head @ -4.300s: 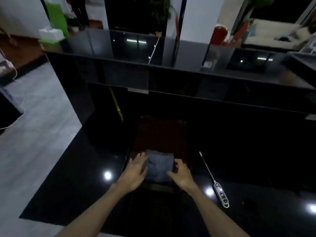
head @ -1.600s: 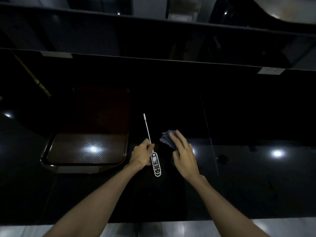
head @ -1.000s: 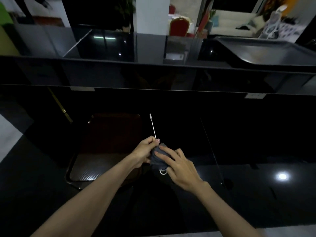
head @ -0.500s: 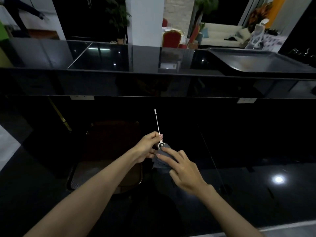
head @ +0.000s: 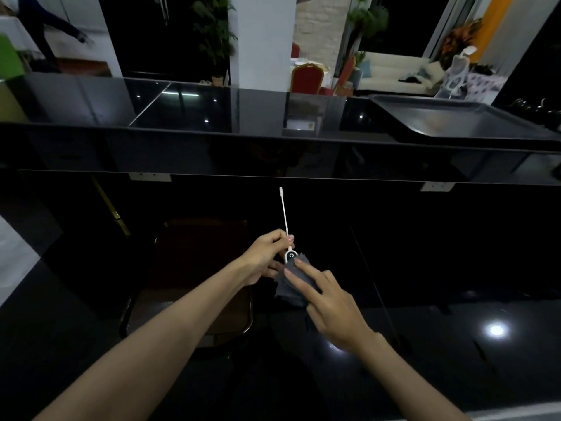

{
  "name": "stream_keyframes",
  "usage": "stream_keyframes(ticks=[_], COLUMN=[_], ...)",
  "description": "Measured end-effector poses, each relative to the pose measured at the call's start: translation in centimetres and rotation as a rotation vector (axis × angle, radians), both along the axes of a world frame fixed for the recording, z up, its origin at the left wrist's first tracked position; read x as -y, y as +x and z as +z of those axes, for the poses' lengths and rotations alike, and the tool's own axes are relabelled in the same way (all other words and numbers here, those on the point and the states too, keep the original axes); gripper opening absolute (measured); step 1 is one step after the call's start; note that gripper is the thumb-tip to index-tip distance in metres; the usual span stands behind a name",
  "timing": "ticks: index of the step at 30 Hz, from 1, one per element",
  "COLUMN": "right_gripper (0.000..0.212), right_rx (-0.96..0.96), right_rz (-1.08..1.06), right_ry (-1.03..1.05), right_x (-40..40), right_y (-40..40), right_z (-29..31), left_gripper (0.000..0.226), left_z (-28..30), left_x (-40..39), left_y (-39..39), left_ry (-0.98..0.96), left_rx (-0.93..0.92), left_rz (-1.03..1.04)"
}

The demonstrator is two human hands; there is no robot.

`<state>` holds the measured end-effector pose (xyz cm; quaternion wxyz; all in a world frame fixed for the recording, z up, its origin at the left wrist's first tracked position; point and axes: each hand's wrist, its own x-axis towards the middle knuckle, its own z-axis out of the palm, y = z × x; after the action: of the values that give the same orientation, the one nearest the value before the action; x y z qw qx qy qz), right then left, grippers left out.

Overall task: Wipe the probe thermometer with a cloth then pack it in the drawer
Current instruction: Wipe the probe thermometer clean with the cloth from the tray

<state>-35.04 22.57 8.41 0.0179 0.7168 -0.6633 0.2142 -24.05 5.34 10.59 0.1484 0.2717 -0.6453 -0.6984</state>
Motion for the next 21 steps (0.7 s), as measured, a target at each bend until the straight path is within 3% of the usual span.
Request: stream_keyframes(ticks=[5, 10, 16, 19, 21], right_gripper=[0.059, 0.062, 0.059, 0.052, 0.054], right_rx=[-0.108, -0.082, -0.137, -0.142, -0.094], right_rz=[0.145, -0.031, 0.076, 0.143, 0.065], right_ry=[-0.042, -0.057, 0.008, -0.096, -0.155], right_x=[-2.0, 1.1, -1.4, -2.2, -0.9], right_y=[-0.9, -0.3, 0.5, 0.0, -0.1], right_z=[0.9, 2.0, 0.1, 0.7, 1.9], left_gripper=[0.024, 0.024, 0.025, 0.024, 0.024], left_z=[-0.2, -0.1, 0.0, 0.3, 0.4], left_x=[-0.4, -0.8, 0.1, 0.0, -0.1], left_y=[0.8, 0.0, 0.5, 0.6, 0.5], left_ry=[0.093, -0.015, 0.065, 0.092, 0.064], left_rx=[-0.021, -0.017, 0.005, 0.006, 0.005], left_rz=[0.030, 0.007, 0.086, 0.089, 0.062])
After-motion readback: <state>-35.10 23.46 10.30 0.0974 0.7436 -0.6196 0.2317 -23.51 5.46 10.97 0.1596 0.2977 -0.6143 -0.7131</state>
